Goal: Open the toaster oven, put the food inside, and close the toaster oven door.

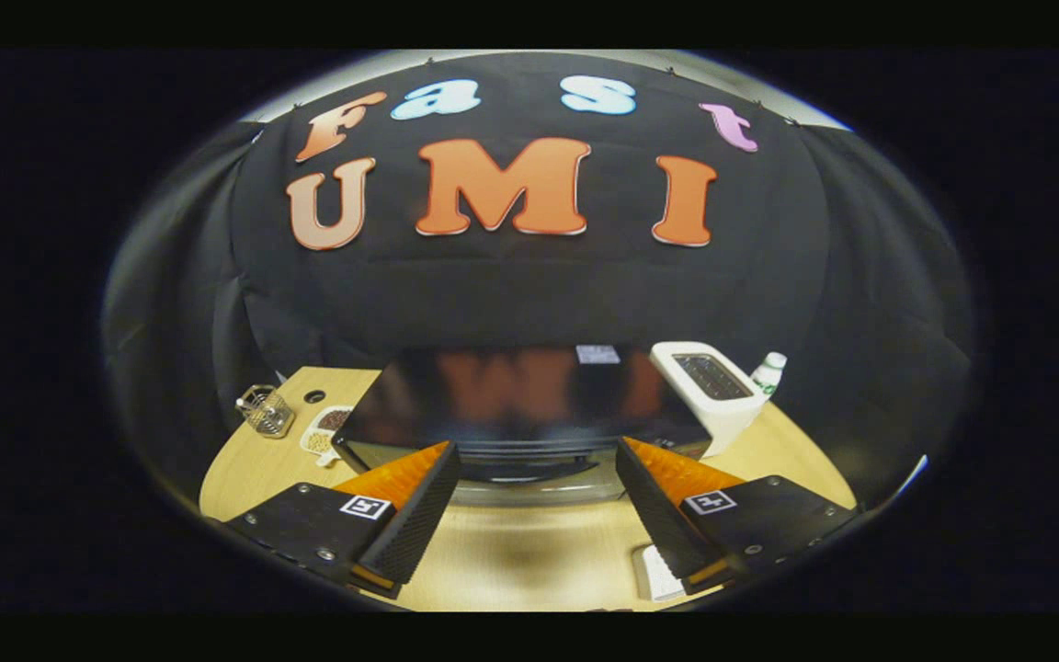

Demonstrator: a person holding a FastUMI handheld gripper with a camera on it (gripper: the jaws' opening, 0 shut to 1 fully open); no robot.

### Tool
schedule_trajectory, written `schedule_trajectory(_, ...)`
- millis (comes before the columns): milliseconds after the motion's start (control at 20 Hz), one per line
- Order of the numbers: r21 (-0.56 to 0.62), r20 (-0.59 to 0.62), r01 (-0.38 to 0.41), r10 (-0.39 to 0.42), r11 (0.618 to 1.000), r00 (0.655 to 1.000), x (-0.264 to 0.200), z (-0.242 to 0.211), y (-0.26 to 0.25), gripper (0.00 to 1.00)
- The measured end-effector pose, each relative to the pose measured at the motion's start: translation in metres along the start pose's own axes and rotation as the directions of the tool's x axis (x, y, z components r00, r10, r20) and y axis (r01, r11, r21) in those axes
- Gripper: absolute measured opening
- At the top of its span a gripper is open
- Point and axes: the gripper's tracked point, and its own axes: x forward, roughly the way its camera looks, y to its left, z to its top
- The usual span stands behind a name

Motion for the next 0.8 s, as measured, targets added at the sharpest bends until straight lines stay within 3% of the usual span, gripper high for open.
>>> schedule_trajectory(400,0.012,0.252,0.010,-0.013,1.000,0.968,-0.080,0.122,-0.076,1.00)
schedule_trajectory(800,0.038,0.357,0.054,-0.064,0.998,0.932,-0.143,0.153,-0.179,1.00)
